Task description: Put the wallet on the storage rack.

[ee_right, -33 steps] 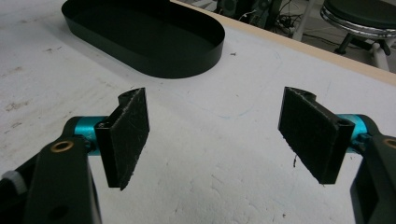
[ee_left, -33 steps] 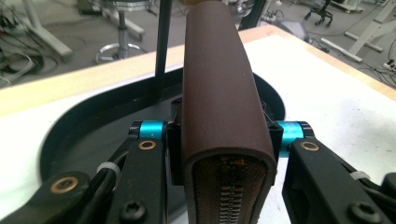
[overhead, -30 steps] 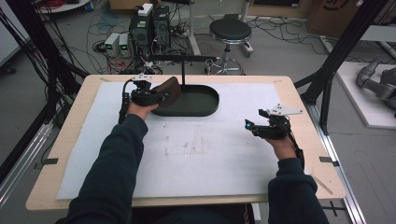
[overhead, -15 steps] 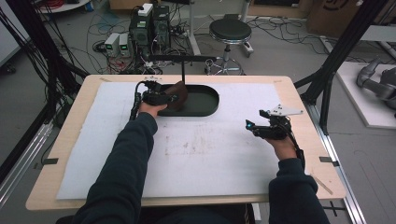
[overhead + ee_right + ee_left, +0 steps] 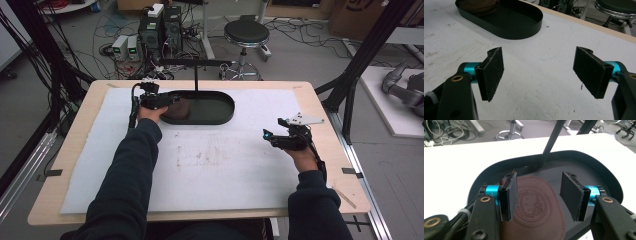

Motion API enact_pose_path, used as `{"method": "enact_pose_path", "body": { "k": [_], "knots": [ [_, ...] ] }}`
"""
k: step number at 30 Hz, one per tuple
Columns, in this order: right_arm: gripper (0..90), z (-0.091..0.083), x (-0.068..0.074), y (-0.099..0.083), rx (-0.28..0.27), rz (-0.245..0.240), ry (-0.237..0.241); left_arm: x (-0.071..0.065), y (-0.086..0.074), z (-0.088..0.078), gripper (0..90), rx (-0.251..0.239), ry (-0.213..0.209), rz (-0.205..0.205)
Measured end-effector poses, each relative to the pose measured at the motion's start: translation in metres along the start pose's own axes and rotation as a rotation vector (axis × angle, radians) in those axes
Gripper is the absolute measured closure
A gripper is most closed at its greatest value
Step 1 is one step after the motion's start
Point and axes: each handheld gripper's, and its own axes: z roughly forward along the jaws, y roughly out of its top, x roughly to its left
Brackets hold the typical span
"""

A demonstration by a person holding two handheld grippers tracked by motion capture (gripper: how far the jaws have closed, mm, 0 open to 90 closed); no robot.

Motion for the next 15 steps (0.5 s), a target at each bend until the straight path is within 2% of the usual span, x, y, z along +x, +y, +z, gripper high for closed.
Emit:
{"method": "enact_pose_path", "body": {
  "k": [4,6,8,9,10,11,13,15],
  "knots": [
    [25.0,0.000,0.000,0.000,0.000,-0.001,0.000,-0.005,-0.001,-0.011,47.5,-0.020,-0.011,0.021],
    [25.0,0.001,0.000,0.000,0.004,-0.009,-0.005,-0.008,-0.005,-0.020,45.0,-0.041,-0.013,0.055],
    [24.9,0.002,0.001,0.000,0.013,-0.024,-0.019,-0.012,-0.010,-0.031,38.5,-0.054,-0.006,0.068],
    [24.1,0.003,0.003,0.000,0.020,-0.032,-0.031,-0.014,-0.013,-0.038,30.1,-0.066,-0.009,0.067],
    [24.1,0.003,0.003,0.000,0.020,-0.032,-0.031,-0.015,-0.017,-0.045,30.1,-0.073,-0.009,0.069],
    [21.1,0.004,0.004,0.000,0.016,-0.033,-0.042,-0.017,-0.022,-0.052,20.6,-0.082,-0.006,0.078],
    [21.1,0.004,0.005,0.001,0.015,-0.034,-0.034,-0.018,-0.031,-0.066,18.9,-0.098,0.009,0.106],
    [21.0,0.005,0.005,0.001,0.018,-0.036,-0.027,-0.018,-0.041,-0.081,18.9,-0.122,0.013,0.116]
  ]
}}
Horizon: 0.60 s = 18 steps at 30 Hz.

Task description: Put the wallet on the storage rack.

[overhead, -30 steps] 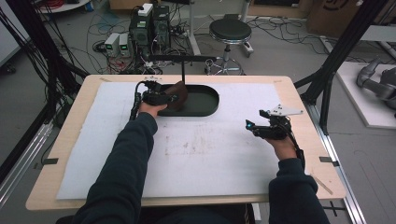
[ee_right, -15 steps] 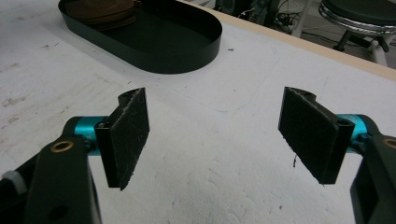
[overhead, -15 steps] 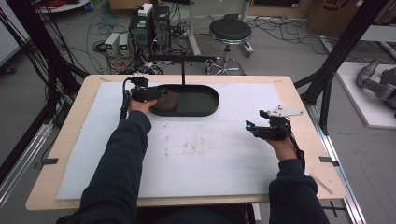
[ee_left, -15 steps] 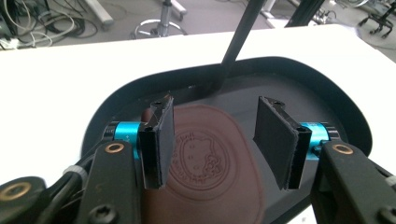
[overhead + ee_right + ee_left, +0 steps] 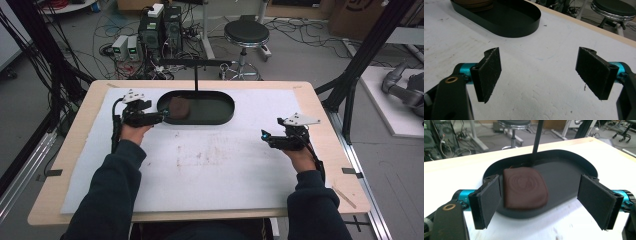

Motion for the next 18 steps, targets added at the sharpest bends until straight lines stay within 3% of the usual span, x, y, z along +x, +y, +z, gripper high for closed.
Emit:
{"method": "enact_pose_path", "body": {
  "k": [6,13,18],
  "knots": [
    [21.0,0.002,0.001,-0.001,0.022,-0.022,0.002,0.002,-0.025,-0.037,19.2,-0.092,-0.021,0.018],
    [21.0,-0.003,0.003,-0.004,0.016,-0.045,0.009,0.004,-0.036,-0.055,19.2,-0.098,-0.007,0.054],
    [21.0,-0.007,0.004,-0.007,0.019,-0.052,0.005,0.006,-0.047,-0.061,19.2,-0.105,-0.001,0.041]
  ]
}}
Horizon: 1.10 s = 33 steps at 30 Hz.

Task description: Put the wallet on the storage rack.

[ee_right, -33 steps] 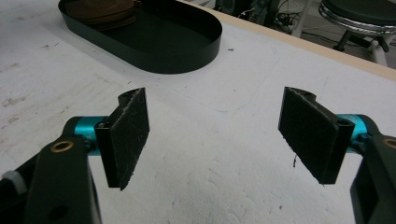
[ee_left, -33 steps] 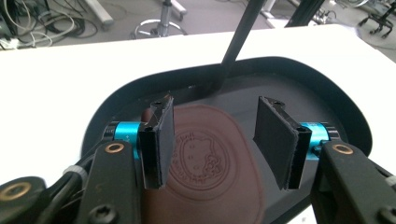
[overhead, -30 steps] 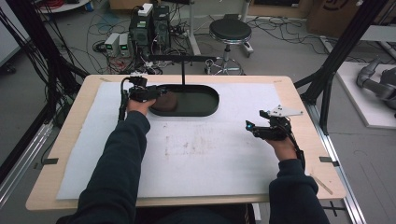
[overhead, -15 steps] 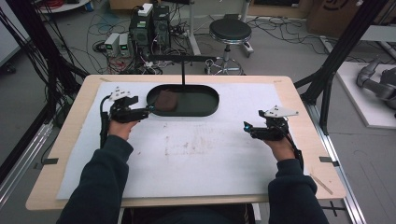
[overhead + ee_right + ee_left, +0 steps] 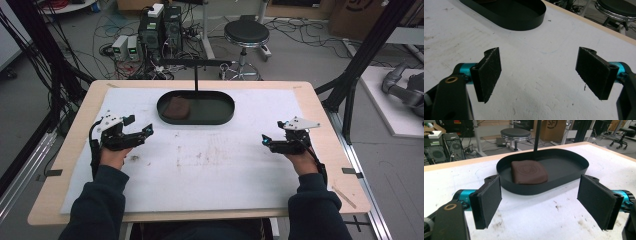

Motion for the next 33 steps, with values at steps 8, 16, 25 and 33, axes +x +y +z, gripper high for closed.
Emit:
{"method": "enact_pose_path", "body": {
  "k": [8,16,25,33],
  "knots": [
    [21.0,-0.003,0.006,0.001,-0.006,0.006,-0.005,0.003,-0.008,-0.007,19.4,-0.003,0.003,-0.025],
    [21.0,-0.002,0.007,0.003,-0.001,0.003,-0.012,0.003,-0.011,-0.009,19.4,0.002,0.000,-0.022],
    [21.0,-0.003,0.002,0.000,0.000,0.010,-0.025,0.003,-0.012,-0.008,19.4,0.008,0.007,-0.012],
    [21.0,-0.003,0.001,0.000,0.002,0.019,-0.029,0.003,-0.012,-0.008,19.4,0.014,0.013,-0.007]
  ]
}}
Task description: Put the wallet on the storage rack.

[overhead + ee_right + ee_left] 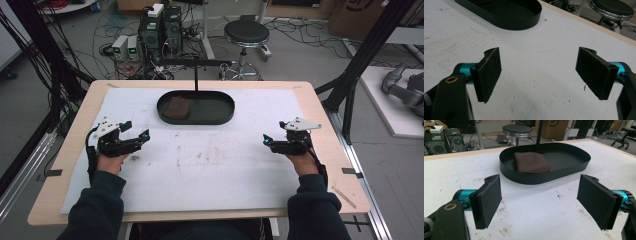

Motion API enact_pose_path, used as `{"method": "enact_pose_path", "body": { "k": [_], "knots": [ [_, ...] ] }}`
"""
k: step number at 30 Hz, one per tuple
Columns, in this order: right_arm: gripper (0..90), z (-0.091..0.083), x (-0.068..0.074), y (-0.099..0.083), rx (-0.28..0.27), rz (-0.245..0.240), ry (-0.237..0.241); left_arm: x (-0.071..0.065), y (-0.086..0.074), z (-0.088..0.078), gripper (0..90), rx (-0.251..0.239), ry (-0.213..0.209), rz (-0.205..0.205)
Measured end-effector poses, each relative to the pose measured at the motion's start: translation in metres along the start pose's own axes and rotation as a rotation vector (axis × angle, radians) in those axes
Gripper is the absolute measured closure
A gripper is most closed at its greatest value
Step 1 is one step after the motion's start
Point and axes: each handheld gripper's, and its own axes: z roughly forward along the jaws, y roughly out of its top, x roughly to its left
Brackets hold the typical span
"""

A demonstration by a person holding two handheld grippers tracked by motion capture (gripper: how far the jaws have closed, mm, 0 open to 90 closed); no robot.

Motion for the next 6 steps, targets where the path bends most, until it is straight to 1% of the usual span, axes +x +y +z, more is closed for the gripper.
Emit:
{"method": "enact_pose_path", "body": {
  "k": [6],
  "knots": [
    [21.1,0.0001,-0.0027,-0.0005,-0.005,0.000,-0.002,0.0006,0.0000,-0.0002,19.5,0.000,0.005,-0.001]
  ]
}}
